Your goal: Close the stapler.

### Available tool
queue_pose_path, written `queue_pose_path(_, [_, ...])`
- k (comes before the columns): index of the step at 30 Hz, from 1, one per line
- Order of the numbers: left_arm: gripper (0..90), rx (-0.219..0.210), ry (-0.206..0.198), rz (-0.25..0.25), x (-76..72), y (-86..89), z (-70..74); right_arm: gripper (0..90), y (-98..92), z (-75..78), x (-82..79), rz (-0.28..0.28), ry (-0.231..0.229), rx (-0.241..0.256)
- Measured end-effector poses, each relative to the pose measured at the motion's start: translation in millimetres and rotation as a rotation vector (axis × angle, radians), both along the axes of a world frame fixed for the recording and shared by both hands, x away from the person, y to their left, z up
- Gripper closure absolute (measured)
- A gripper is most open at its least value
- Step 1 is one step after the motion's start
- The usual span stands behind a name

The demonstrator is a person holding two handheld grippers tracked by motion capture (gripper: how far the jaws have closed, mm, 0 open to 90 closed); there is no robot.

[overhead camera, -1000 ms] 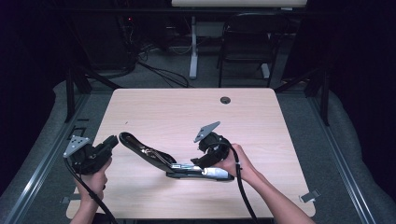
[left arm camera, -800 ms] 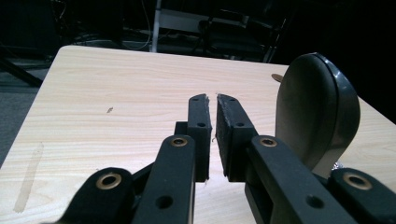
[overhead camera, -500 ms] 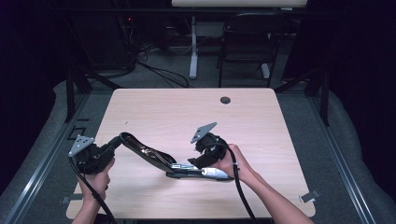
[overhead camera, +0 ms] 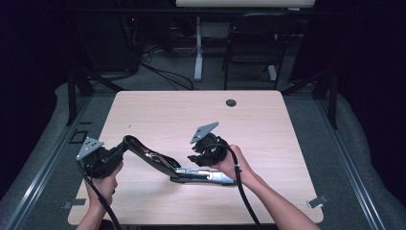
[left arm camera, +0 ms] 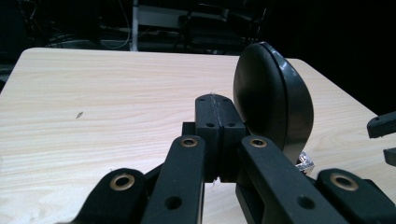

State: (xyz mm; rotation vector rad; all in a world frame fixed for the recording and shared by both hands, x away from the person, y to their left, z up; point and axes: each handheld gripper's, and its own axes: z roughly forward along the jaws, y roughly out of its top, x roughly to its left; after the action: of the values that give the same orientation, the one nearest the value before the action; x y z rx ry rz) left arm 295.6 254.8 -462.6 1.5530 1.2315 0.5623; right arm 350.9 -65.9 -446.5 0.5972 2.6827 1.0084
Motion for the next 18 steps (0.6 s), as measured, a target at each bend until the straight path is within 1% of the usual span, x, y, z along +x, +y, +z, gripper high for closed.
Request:
queue_pose_path(4, [90.0, -0.002, -0.004, -0.009, -0.7, -1.0, 0.8, 76.5, 7.7, 4.2, -0.1, 0.024, -0.005, 0.010])
queue_pose_path(6, [90.0, -0.005, -0.011, -0.017, -1.0, -2.2, 1.2, 79.3, 11.9, 6.1, -0.2, 0.035, -0.009, 0.010])
queue_pose_path(7, [90.0, -0.004, -0.011, -0.019, -1.1, -2.9, 1.4, 80.2, 14.1, 7.0, 0.4, 0.046, -0.002, 0.011])
queue_pose_path(9, [90.0, -0.005, -0.017, -0.026, -1.0, -5.0, 1.6, 80.8, 17.9, 6.8, 0.9, 0.046, -0.002, 0.025])
queue_pose_path(11, [90.0, -0.003, -0.019, -0.032, -1.3, -6.7, 2.1, 81.1, 21.1, 8.1, 1.9, 0.054, -0.002, 0.018])
queue_pose_path(12, [90.0, -0.002, -0.024, -0.033, -1.3, -7.8, 2.1, 81.4, 22.7, 8.4, 2.1, 0.055, -0.006, 0.022])
queue_pose_path(16, [90.0, 0.006, -0.022, -0.048, -1.3, -10.3, 2.2, 81.7, 29.3, 10.1, 2.7, 0.060, 0.000, 0.041])
queue_pose_path(18, [90.0, 0.005, -0.026, -0.052, -1.2, -12.0, 2.2, 81.9, 32.7, 12.0, 3.0, 0.068, -0.005, 0.039])
